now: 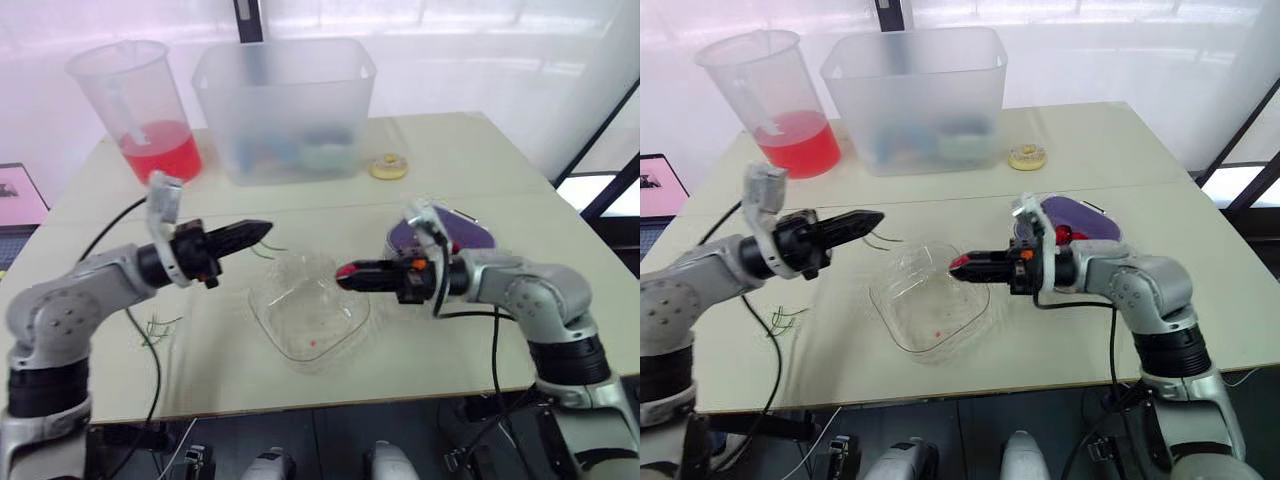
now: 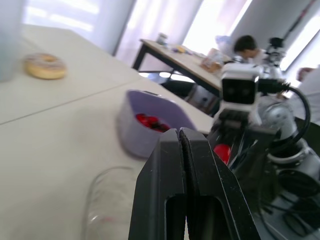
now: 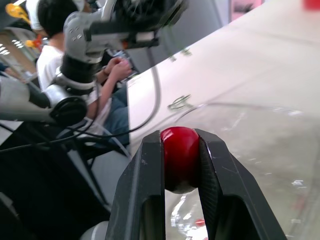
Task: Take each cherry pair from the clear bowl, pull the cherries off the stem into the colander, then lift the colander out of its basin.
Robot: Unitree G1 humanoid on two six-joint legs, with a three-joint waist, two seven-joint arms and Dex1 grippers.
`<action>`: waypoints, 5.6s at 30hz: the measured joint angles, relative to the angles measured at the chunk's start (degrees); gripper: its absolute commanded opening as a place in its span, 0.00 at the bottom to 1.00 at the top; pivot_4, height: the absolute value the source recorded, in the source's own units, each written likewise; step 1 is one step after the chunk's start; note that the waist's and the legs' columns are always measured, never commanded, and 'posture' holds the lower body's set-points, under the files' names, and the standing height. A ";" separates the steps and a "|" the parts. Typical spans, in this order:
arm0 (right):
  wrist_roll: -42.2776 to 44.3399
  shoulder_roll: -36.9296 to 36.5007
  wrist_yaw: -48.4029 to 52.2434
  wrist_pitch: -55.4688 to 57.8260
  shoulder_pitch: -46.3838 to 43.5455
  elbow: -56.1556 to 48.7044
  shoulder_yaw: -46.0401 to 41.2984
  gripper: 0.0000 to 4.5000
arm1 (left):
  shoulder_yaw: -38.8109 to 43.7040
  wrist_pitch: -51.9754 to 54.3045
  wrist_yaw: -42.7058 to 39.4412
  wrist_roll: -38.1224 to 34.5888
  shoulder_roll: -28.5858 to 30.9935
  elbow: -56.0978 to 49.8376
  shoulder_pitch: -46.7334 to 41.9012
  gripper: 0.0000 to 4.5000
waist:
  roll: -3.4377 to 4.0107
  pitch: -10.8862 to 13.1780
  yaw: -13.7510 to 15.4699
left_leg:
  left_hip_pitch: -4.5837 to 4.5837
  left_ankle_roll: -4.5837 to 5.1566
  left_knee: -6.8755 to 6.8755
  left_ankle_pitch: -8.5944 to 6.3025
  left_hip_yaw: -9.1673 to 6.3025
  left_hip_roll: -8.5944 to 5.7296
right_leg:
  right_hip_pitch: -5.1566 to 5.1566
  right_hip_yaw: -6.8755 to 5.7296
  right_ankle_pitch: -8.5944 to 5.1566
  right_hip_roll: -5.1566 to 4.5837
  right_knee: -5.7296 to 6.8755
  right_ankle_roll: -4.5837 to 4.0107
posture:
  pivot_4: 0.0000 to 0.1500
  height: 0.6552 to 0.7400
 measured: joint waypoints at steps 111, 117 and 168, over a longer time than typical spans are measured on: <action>-15.35 -20.70 -21.37 26.96 -6.48 -12.98 8.60 1.00 | -17.59 -18.50 -18.03 23.46 4.98 -7.93 -6.88 0.99 | 0.03 0.02 0.26 | -0.04 0.03 -0.06 0.00 0.16 0.02 | -0.01 0.03 0.01 -0.01 -0.12 -0.01 | 1.00 1.00; -16.93 -17.23 -22.61 27.93 -8.87 -8.90 12.49 0.80 | -15.45 -18.33 -14.15 23.35 4.56 -11.37 -4.22 1.00 | 0.03 0.02 0.28 | -0.04 0.03 -0.06 0.00 0.15 0.01 | -0.01 0.02 0.01 -0.01 -0.11 -0.01 | 1.00 1.00; -22.16 -23.60 -21.98 29.68 -15.95 -17.12 16.37 0.05 | -21.47 -28.99 -19.39 33.41 -3.26 2.36 -11.81 1.00 | 0.02 0.02 0.21 | -0.05 0.03 -0.04 0.00 0.15 -0.01 | -0.02 0.00 0.01 -0.01 -0.09 -0.01 | 1.00 1.00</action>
